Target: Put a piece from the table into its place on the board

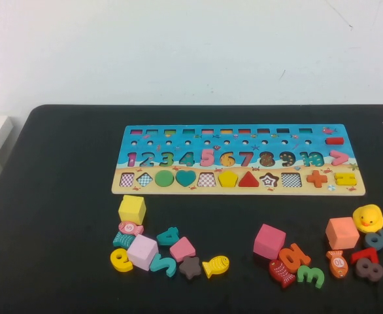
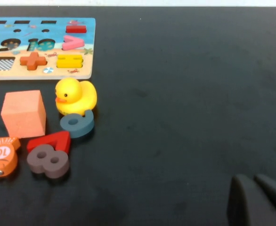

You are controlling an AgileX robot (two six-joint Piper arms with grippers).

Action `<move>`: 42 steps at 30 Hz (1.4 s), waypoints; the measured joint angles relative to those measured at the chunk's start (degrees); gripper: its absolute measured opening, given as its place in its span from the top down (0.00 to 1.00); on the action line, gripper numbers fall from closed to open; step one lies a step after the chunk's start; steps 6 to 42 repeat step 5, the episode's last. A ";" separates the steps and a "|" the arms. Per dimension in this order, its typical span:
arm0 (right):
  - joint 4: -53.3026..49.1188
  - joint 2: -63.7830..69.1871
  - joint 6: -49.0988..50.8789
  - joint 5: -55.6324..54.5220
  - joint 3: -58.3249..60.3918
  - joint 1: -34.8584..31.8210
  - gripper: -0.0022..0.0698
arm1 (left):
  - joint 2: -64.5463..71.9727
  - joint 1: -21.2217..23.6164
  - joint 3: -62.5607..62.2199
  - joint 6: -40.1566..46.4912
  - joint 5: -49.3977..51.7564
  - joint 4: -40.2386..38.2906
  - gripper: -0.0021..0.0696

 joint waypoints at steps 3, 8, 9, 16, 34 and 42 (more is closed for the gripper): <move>0.00 0.00 0.00 0.00 0.00 0.00 0.94 | 0.00 0.00 0.00 0.00 0.00 0.00 0.97; 0.00 0.00 0.00 0.00 0.00 0.00 0.94 | 0.00 0.00 0.00 0.00 0.00 0.00 0.97; 0.00 0.00 0.00 0.00 0.00 0.00 0.94 | 0.00 0.00 0.00 0.00 0.00 0.00 0.97; 0.00 0.00 0.00 0.00 0.00 0.00 0.94 | 0.00 0.00 0.00 0.00 0.00 0.00 0.97; 0.00 0.00 0.00 0.00 0.00 0.00 0.94 | 0.00 0.00 0.00 0.00 0.00 0.00 0.97; 0.00 0.00 0.00 0.00 0.00 0.00 0.94 | 0.00 0.00 0.00 0.00 0.00 0.00 0.97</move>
